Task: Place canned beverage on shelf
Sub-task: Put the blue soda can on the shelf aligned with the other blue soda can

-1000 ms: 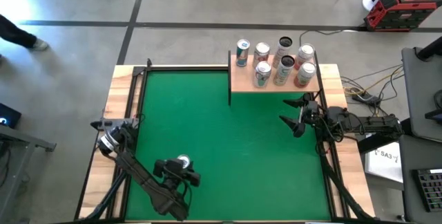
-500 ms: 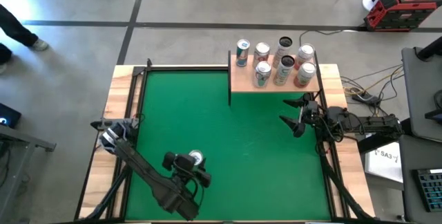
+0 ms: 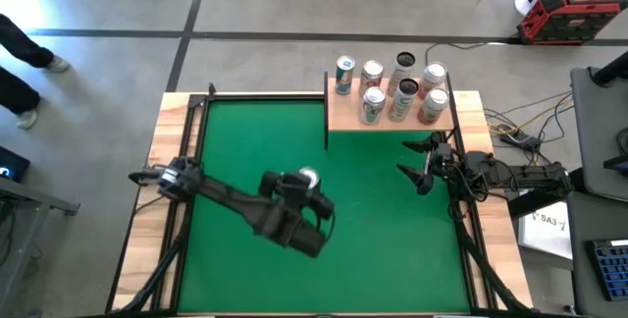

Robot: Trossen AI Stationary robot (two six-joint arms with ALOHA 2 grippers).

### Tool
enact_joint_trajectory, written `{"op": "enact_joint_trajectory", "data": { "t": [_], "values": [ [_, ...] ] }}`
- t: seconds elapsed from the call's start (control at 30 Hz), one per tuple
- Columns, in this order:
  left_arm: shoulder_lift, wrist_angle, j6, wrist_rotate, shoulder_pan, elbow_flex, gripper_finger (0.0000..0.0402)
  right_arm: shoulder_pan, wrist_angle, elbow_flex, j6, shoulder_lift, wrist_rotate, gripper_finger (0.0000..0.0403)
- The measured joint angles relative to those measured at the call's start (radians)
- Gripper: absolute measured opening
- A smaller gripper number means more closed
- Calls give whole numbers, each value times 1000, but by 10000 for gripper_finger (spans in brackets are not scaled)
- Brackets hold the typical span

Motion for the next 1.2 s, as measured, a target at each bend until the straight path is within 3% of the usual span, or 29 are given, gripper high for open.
{"op": "enact_joint_trajectory", "data": {
  "t": [0.27, 0.47, 0.77, 1.2],
  "values": [
    [0, 213, 250, -56, 146, 4, 224, 0, 0, 0, 0, 0, 0, 380],
    [0, 376, 419, 25, 227, -8, 225, 0, 0, 0, 0, 0, 0, 380],
    [10, 618, 626, 32, 318, -15, 225, 0, 0, 0, 0, 0, 0, 380],
    [70, 847, 848, 194, 472, -15, 226, 0, 0, 0, 0, 0, 0, 380]
  ]
}}
